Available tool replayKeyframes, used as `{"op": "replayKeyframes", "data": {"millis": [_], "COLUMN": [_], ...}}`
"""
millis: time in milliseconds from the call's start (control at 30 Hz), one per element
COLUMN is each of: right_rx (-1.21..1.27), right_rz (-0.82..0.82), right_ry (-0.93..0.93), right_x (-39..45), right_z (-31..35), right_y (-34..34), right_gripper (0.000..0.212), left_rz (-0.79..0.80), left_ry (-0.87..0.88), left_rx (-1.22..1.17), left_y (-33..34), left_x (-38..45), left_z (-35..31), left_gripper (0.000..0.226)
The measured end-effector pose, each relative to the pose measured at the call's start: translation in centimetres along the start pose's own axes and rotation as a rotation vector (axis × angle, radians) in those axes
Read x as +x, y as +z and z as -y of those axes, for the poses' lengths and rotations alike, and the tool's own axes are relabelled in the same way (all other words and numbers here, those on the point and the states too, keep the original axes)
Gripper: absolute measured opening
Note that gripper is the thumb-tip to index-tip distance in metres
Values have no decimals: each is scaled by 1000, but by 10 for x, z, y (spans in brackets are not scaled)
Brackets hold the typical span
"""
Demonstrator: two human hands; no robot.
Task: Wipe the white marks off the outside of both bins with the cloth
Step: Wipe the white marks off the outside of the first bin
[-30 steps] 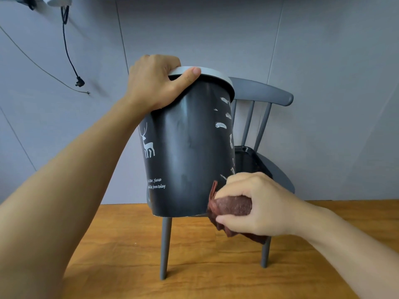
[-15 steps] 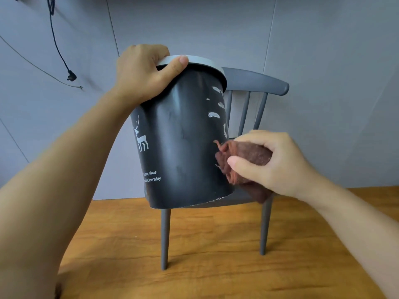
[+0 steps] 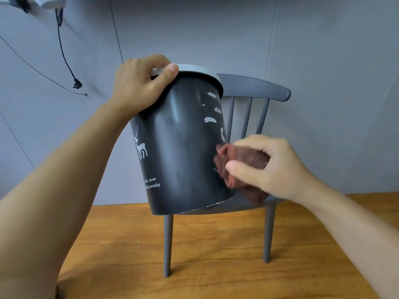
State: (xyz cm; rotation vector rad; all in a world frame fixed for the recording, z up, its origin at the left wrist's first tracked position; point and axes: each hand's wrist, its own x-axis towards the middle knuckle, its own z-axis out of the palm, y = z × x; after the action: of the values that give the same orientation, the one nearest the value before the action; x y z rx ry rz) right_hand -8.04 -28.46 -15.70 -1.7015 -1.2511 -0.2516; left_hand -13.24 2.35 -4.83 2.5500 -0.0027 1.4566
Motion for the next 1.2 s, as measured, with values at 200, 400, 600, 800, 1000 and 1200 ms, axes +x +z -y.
{"op": "replayKeyframes", "data": {"millis": [200, 400, 600, 800, 1000, 1200], "right_rx": [-153, -82, 14, 109, 61, 26], "right_rz": [428, 412, 314, 40, -132, -223], "right_ry": [-40, 33, 28, 60, 45, 55], "right_x": [-16, -13, -13, -2, 6, 18], "right_z": [1, -1, -2, -4, -8, -13], "right_y": [18, -8, 9, -7, -6, -5], "right_gripper": [12, 6, 19, 19, 22, 21], "left_rz": [-16, -4, -2, 85, 37, -30], "left_ry": [-8, 7, -6, 21, -10, 36], "left_rx": [-17, -8, 11, 137, 234, 137], "left_y": [1, 1, 0, -8, -2, 1], "left_x": [0, -1, 0, 7, 8, 7], "left_z": [3, 3, 1, -4, -21, -24], "left_gripper": [40, 41, 43, 33, 38, 52]}}
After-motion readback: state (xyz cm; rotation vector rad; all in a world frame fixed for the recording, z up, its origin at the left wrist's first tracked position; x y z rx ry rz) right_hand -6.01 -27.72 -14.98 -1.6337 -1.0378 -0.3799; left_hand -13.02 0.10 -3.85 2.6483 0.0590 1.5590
